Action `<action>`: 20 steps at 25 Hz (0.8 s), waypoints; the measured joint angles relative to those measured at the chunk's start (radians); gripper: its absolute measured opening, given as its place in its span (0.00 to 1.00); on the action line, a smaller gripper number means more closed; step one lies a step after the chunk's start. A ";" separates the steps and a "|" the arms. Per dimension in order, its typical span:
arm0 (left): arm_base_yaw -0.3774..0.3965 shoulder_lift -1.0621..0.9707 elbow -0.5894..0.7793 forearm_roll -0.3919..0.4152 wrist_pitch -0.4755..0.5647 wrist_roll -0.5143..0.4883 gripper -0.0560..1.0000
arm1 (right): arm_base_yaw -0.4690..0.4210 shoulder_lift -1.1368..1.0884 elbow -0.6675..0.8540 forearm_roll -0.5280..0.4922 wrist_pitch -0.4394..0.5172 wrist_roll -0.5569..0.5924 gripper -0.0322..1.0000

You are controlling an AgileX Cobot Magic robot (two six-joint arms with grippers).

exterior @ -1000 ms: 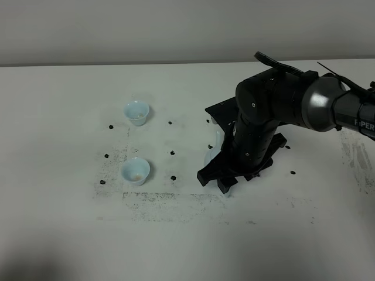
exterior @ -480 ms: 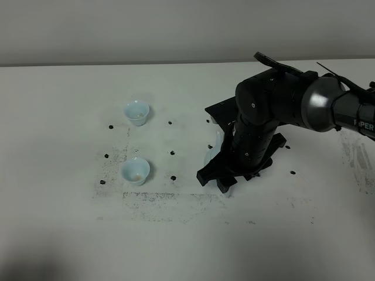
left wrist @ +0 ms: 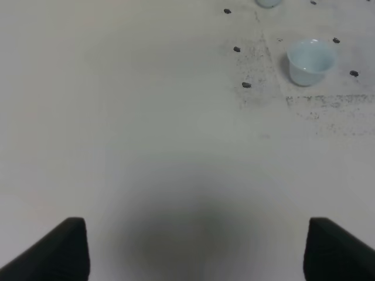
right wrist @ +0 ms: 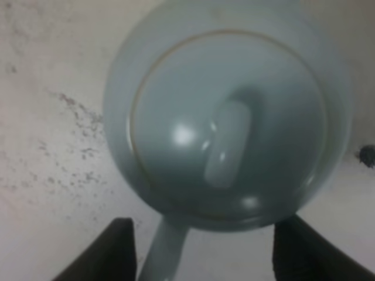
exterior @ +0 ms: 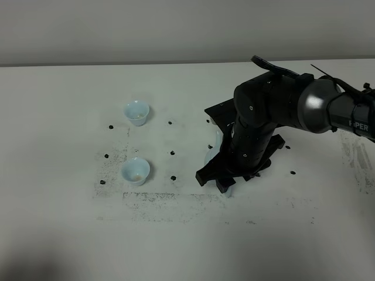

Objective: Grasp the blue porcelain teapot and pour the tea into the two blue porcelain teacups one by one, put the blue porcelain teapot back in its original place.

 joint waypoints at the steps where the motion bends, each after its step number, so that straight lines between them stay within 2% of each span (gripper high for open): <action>1: 0.000 0.000 0.000 0.000 0.000 0.000 0.76 | 0.000 0.007 0.000 0.000 -0.002 0.001 0.54; 20: 0.000 0.000 0.000 0.000 0.000 0.000 0.76 | 0.000 0.022 0.000 -0.050 -0.006 0.056 0.54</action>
